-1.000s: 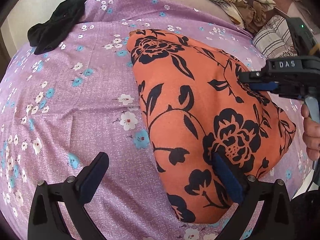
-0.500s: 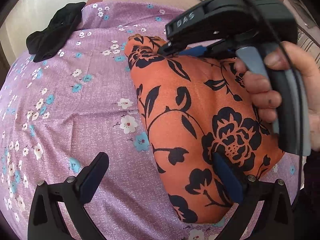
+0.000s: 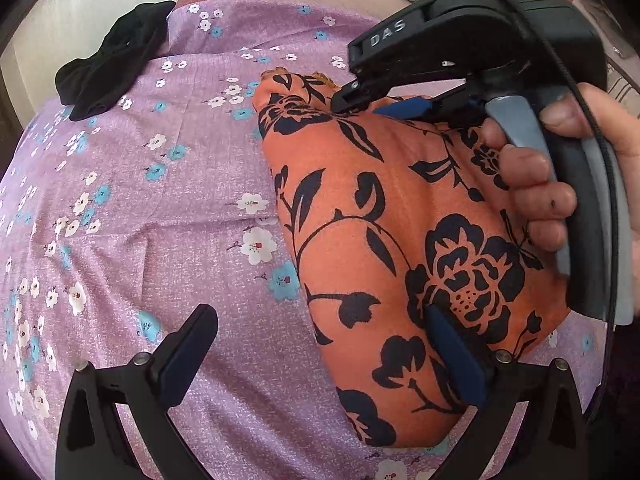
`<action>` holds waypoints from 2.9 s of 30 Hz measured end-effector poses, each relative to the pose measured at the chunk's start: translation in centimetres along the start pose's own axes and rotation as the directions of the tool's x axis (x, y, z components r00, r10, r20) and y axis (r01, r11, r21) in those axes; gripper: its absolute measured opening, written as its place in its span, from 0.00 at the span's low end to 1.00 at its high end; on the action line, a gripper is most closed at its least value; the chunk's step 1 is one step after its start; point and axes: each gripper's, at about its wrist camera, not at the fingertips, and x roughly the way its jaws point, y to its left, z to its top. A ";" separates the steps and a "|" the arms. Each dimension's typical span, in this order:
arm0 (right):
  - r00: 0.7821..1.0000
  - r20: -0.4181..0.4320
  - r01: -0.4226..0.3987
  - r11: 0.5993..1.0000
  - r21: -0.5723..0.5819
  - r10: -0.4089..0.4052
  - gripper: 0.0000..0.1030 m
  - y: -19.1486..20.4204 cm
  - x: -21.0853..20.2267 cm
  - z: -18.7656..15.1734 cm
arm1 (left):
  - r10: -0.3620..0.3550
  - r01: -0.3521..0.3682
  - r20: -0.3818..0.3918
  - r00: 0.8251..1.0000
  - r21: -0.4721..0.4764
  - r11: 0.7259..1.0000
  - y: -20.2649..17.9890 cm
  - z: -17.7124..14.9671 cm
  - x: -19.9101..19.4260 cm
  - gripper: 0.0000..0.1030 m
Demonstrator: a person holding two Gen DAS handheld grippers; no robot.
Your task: Fold small clothes
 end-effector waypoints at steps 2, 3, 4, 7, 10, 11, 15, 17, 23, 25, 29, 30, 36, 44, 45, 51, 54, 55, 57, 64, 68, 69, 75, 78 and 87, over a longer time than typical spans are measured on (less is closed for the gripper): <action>0.999 0.039 -0.004 1.000 0.012 0.004 0.43 -0.3 -2.1 -0.2 | -0.005 0.005 -0.017 1.000 -0.008 1.000 0.1 0.2 -0.2 1.00; 0.998 0.059 -0.007 1.000 0.020 0.006 0.44 -0.7 -3.2 -0.3 | -0.011 0.011 -0.029 1.000 -0.008 1.000 0.1 0.5 -0.3 1.00; 0.997 0.076 -0.003 1.000 0.031 0.000 0.46 -1.1 -4.3 -0.4 | -0.022 0.022 -0.041 0.999 -0.006 1.000 0.2 0.9 -0.5 1.00; 0.996 0.089 0.012 0.997 0.073 -0.019 0.48 -3.1 -6.9 -1.0 | -0.054 0.055 0.025 0.998 -0.054 0.997 1.4 1.8 -2.1 1.00; 0.995 0.097 -0.004 0.992 0.127 -0.008 0.48 -5.5 -8.4 -1.5 | -0.056 0.067 0.103 0.993 -0.112 0.991 2.7 2.5 -3.6 1.00; 0.995 0.098 -0.003 0.990 0.143 -0.011 0.48 -6.4 -8.5 -1.5 | -0.056 0.069 0.099 0.993 -0.123 0.990 3.0 2.7 -3.4 1.00; 0.998 0.045 0.045 0.983 0.178 -0.053 0.48 -9.2 -6.7 -2.0 | -0.018 0.015 -0.024 1.000 -0.124 0.992 2.6 2.6 -0.1 1.00; 0.999 0.022 0.040 0.982 0.183 -0.045 0.49 -9.9 -5.6 -2.3 | -0.055 0.049 -0.044 0.997 -0.137 0.989 2.4 2.2 1.0 1.00; 0.997 0.023 0.064 0.985 0.159 -0.068 0.48 -9.3 -6.2 -1.9 | -0.082 0.075 -0.045 0.996 -0.131 0.988 1.9 2.8 1.2 1.00; 0.997 0.050 0.046 0.988 0.148 -0.054 0.49 -8.9 -7.0 -1.8 | -0.080 0.076 -0.022 0.997 -0.130 0.989 2.0 3.4 0.8 1.00; 0.994 0.109 0.006 0.994 0.105 -0.017 0.49 -7.8 -8.2 -1.6 | -0.089 0.092 0.033 0.995 -0.114 0.989 1.6 4.2 0.0 1.00; 0.994 0.107 0.010 0.995 0.096 -0.020 0.49 -7.5 -8.0 -1.6 | -0.098 0.101 0.031 0.995 -0.108 0.989 1.5 4.4 0.1 1.00; 0.997 0.017 0.071 0.990 0.122 -0.073 0.49 -8.2 -4.0 -1.2 | -0.110 0.101 -0.073 0.991 -0.122 0.987 1.0 3.6 2.6 1.00; 0.991 0.112 0.068 0.993 0.099 -0.079 0.49 -5.9 -6.4 -0.1 | -0.120 0.114 -0.034 0.992 -0.132 0.985 1.7 4.1 1.1 1.00; 0.990 0.130 0.048 0.996 0.074 -0.057 0.49 -5.1 -6.7 -0.2 | -0.107 0.107 0.000 0.994 -0.124 0.987 1.7 4.3 0.5 1.00; 0.997 0.068 -0.046 0.999 0.021 0.044 0.49 -2.3 -4.5 -0.8 | -0.126 0.122 -0.023 0.992 -0.128 0.984 1.6 4.7 1.2 1.00; 0.998 -0.052 -0.034 0.990 0.136 0.041 0.49 -3.9 -1.2 -1.4 | -0.145 0.129 -0.092 0.985 -0.157 0.979 1.5 3.7 3.2 1.00; 0.998 -0.034 -0.050 0.986 0.162 0.056 0.49 -4.2 -1.2 -1.4 | -0.156 0.140 -0.082 0.984 -0.176 0.974 1.5 3.7 3.2 1.00; 0.998 -0.041 -0.049 0.984 0.172 0.057 0.49 -4.1 -1.7 -1.2 | -0.158 0.140 -0.096 0.983 -0.168 0.976 1.4 3.8 3.0 1.00; 0.999 0.045 -0.021 0.995 0.098 0.017 0.49 -2.4 -4.4 -1.0 | -0.073 0.076 0.026 0.997 -0.110 0.991 1.7 4.9 0.2 1.00; 0.997 0.071 -0.004 0.997 0.079 -0.001 0.49 -2.5 -5.7 -0.5 | -0.041 0.048 0.062 0.997 -0.112 0.992 2.4 5.7 -0.4 1.00; 0.998 0.057 -0.002 0.996 0.086 -0.003 0.49 -2.8 -5.5 -0.5 | -0.046 0.051 0.042 0.998 -0.125 0.991 2.7 5.7 0.1 1.00; 0.999 -0.035 0.027 0.994 0.109 -0.023 0.49 -4.4 -2.6 -1.3 | -0.138 0.122 -0.068 0.988 -0.192 0.974 3.6 4.8 2.9 1.00; 0.998 -0.038 0.044 0.995 0.088 -0.040 0.49 -4.0 -2.6 -1.3 | -0.134 0.121 -0.067 0.989 -0.179 0.977 3.4 4.7 2.7 1.00; 1.000 0.024 -0.006 0.998 0.066 0.005 0.49 -3.3 -6.1 -1.6 | -0.044 0.053 0.089 0.995 -0.096 0.994 2.7 6.2 -0.9 1.00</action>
